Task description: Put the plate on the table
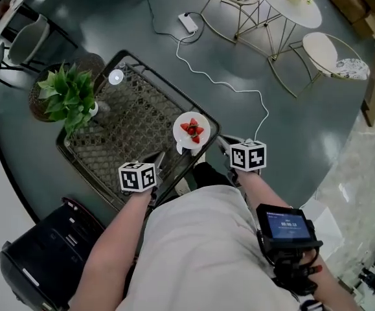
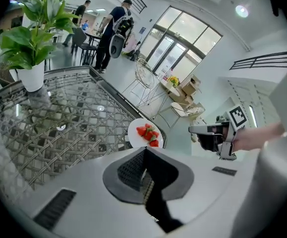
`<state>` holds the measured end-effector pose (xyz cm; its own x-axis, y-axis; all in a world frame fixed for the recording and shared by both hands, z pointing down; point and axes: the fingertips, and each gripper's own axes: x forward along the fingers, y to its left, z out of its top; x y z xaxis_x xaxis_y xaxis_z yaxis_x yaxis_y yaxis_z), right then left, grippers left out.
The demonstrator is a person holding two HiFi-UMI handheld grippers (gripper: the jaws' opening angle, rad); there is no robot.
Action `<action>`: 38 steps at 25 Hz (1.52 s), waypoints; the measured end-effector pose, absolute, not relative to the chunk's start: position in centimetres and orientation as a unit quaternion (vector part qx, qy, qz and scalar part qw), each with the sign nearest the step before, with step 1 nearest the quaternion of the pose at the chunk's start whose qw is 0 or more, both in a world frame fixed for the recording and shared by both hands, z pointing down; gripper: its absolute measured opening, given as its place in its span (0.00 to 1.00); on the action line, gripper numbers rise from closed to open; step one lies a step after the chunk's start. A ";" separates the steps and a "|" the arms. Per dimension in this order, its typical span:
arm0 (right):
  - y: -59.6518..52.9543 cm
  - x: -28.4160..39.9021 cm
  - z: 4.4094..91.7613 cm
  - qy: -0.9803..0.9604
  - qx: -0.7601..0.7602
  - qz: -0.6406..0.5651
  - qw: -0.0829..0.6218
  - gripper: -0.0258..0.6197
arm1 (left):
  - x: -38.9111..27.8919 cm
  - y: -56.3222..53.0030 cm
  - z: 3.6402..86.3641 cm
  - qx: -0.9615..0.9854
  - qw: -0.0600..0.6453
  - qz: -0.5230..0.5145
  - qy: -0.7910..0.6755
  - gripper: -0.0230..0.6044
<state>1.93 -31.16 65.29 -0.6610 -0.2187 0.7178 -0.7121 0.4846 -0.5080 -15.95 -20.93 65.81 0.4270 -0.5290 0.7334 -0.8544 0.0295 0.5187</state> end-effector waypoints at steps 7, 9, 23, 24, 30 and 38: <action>-28.7 2.4 61.8 -0.843 0.269 0.393 0.251 0.05 | -15.2 -19.2 62.3 0.728 0.453 0.127 -0.500 0.04; -27.8 2.6 60.6 -0.852 0.263 0.385 0.236 0.05 | -15.0 -18.5 61.3 0.738 0.438 0.115 -0.499 0.04; -22.5 2.7 54.0 -0.892 0.258 0.330 0.171 0.05 | -14.3 -14.8 55.8 0.792 0.359 0.086 -0.487 0.04; -22.3 2.8 53.7 -0.893 0.259 0.327 0.169 0.05 | -14.1 -14.5 55.6 0.795 0.356 0.085 -0.485 0.04; -20.6 3.1 52.3 -0.901 0.254 0.311 0.164 0.05 | -12.7 -12.9 54.9 0.808 0.344 0.080 -0.472 0.04; -18.7 4.0 52.2 -0.905 0.248 0.306 0.158 0.05 | -11.4 -11.5 54.4 0.814 0.328 0.084 -0.473 0.04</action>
